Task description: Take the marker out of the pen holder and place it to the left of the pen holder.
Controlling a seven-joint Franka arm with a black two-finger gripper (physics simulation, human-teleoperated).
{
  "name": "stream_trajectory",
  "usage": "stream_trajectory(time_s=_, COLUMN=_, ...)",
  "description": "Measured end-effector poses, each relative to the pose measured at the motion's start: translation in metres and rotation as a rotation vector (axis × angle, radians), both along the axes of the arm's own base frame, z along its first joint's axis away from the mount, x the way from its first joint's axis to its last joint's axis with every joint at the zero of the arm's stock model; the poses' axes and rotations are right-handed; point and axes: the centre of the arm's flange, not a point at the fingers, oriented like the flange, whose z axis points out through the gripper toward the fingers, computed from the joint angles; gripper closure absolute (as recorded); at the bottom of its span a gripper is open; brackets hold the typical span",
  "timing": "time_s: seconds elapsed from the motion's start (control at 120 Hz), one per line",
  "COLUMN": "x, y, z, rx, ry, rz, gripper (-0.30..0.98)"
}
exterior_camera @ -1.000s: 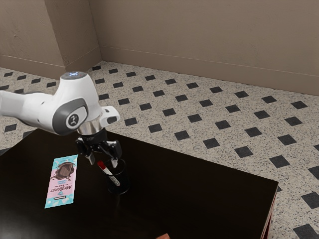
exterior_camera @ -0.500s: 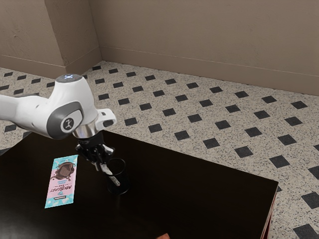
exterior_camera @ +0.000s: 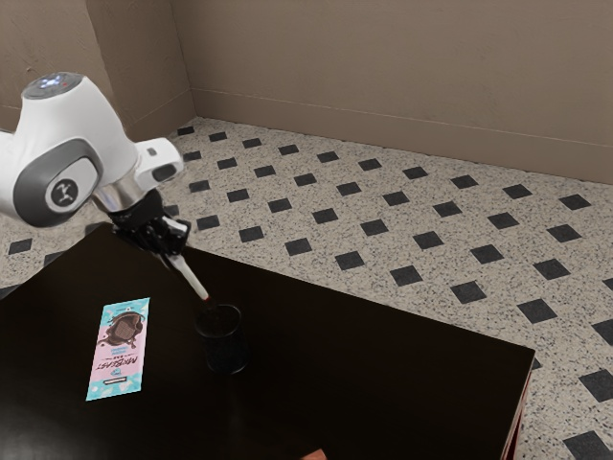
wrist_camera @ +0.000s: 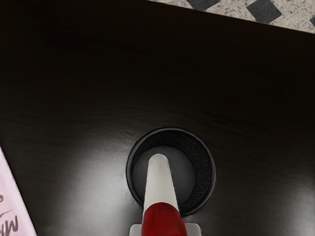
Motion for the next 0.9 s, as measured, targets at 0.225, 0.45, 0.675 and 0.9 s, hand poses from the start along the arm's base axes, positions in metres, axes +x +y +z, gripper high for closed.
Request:
stream_trajectory(time_s=0.225, x=0.0, y=0.039, z=0.004, rx=0.052, ry=0.019, rz=0.069, gripper=0.78)
stream_trajectory(time_s=0.45, x=0.043, y=0.079, z=-0.066, rx=0.059, ry=0.065, rz=0.068, gripper=0.79)
stream_trajectory(time_s=0.675, x=0.085, y=0.094, z=-0.103, rx=0.099, ry=-0.086, rz=-0.038, gripper=0.79)
stream_trajectory(time_s=0.9, x=0.093, y=0.129, z=-0.118, rx=0.128, ry=-0.187, rz=-0.061, gripper=0.51)
